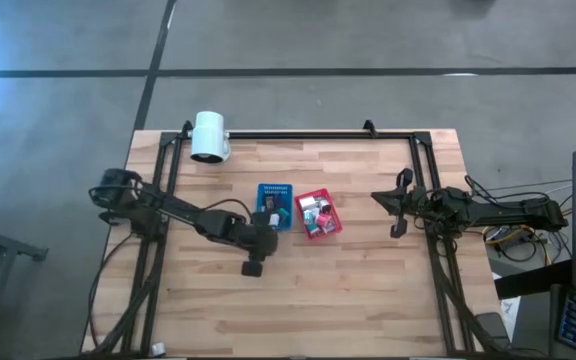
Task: Pick & Place Office items
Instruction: Put the green charger adapter into the red bin
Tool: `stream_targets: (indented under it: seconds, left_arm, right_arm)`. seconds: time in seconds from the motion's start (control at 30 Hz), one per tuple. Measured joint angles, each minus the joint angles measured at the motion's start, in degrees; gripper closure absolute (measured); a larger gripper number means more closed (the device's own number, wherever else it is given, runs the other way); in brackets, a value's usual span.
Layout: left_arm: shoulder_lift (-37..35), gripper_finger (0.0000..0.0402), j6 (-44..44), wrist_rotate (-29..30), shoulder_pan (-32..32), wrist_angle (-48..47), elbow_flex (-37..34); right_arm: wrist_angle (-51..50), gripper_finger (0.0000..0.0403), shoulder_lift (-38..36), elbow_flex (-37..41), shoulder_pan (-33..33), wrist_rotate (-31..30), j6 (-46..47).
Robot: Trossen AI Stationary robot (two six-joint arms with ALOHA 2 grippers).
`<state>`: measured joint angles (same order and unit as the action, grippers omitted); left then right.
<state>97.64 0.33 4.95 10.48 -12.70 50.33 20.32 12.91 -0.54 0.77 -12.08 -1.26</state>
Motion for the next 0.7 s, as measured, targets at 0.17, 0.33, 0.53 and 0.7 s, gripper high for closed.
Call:
stream_targets:
  seconds: [0.17, 0.33, 0.53, 0.7]
  left_arm:
    - [-6.9, 0.0274, 1.2, 0.5, 0.2, 0.1, -0.2]
    - [-18.7, 0.0274, 1.6, 3.7, 0.4, 2.4, -4.3]
    - [-35.0, 0.0274, -1.0, 4.1, 0.4, 11.9, -15.2]
    - [-47.5, 0.0274, -3.7, 4.4, 0.4, 17.6, -24.9]
  right_arm:
    - [0.0, 0.0394, 0.0, 0.0, 0.0, 0.0, 0.0]
    - [0.0, 0.0394, 0.0, 0.0, 0.0, 0.0, 0.0]
    - [-0.1, 0.0394, 0.0, 0.0, 0.0, 0.0, 0.0]
    - [-0.1, 0.0394, 0.0, 0.0, 0.0, 0.0, 0.0]
